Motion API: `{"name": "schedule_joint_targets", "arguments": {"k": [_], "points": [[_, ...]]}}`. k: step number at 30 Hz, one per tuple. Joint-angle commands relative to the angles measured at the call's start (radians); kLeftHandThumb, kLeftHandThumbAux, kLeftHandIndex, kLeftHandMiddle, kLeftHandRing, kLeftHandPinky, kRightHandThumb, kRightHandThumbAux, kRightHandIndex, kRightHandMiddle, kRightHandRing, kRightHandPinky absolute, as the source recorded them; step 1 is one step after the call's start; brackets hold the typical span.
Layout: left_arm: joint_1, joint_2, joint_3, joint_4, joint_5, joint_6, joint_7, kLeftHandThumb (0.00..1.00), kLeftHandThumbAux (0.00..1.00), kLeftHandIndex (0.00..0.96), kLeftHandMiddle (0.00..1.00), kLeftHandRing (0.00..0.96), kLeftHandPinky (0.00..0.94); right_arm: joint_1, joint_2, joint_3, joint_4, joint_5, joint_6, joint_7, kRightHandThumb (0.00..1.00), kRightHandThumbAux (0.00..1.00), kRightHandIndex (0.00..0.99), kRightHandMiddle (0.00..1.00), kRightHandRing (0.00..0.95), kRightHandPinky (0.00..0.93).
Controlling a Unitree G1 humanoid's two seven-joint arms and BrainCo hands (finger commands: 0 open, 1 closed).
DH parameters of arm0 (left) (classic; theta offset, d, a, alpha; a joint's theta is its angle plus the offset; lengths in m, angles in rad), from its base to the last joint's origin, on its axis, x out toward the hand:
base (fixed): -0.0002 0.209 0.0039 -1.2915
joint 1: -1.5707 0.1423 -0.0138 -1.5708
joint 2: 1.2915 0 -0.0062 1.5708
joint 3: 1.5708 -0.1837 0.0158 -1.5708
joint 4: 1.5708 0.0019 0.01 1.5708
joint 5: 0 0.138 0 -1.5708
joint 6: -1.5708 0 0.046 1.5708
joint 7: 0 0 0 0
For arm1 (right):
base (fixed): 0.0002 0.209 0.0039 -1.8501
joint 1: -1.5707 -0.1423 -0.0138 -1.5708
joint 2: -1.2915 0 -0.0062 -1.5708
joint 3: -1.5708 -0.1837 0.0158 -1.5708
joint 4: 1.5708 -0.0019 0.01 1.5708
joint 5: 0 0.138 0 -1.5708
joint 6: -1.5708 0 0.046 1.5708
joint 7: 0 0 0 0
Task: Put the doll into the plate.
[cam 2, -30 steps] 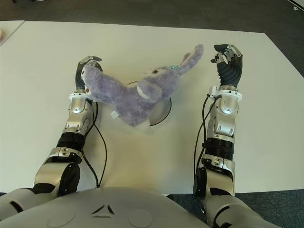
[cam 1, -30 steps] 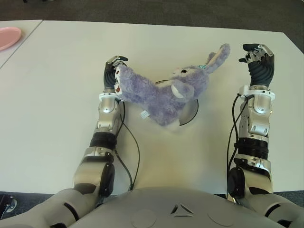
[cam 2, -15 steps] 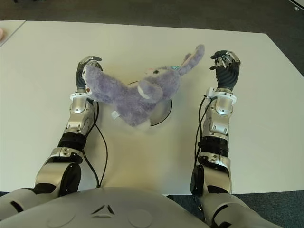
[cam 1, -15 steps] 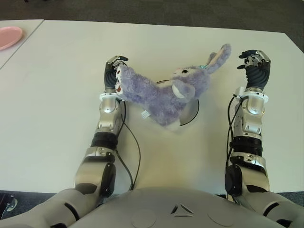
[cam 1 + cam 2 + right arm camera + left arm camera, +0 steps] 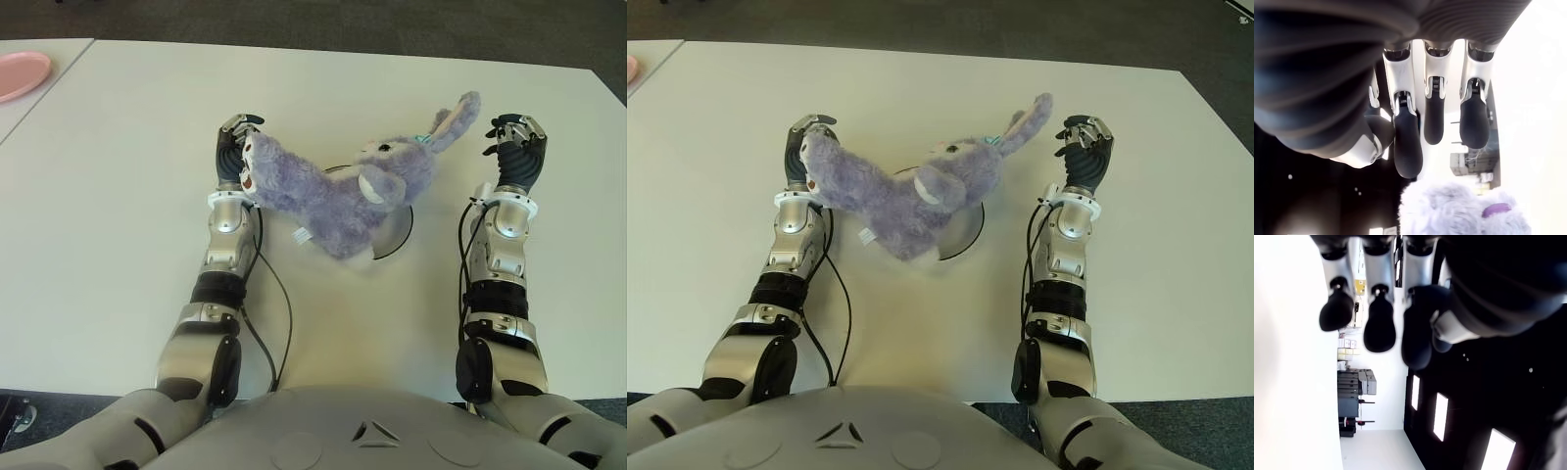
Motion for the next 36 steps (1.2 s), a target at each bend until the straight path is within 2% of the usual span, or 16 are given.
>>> {"name": "schedule_joint_targets", "arguments": {"k": [1,11,25,36], "points": [[0.074,-0.026,-0.006,0.051,-0.008,0.003,0.005,0.721,0.696,0.446,0.707,0.732,0.744,-0.003,0.007,0.011,0.035,-0.009,0.010,-0.005,0.710,0.714,0.434,0.661,0.674,0.660],[0.069,-0.018,-0.010,0.049,-0.014,0.008,-0.019,0.716,0.700,0.444,0.721,0.749,0.750,-0.006,0.003,0.031,0.063,0.002,0.036,0.022,0.709,0.716,0.435,0.682,0.696,0.663],[0.069,-0.018,-0.006,0.030,-0.014,0.005,-0.016,0.719,0.697,0.445,0.715,0.740,0.747,-0.002,0.017,0.056,0.094,-0.003,0.030,0.031,0.708,0.716,0.435,0.692,0.707,0.654],[0.077,-0.012,-0.011,0.006,-0.014,0.017,-0.031,0.717,0.698,0.445,0.723,0.749,0.752,0.017,0.029,0.075,0.072,-0.008,0.043,0.027,0.709,0.716,0.435,0.697,0.712,0.651]]}}
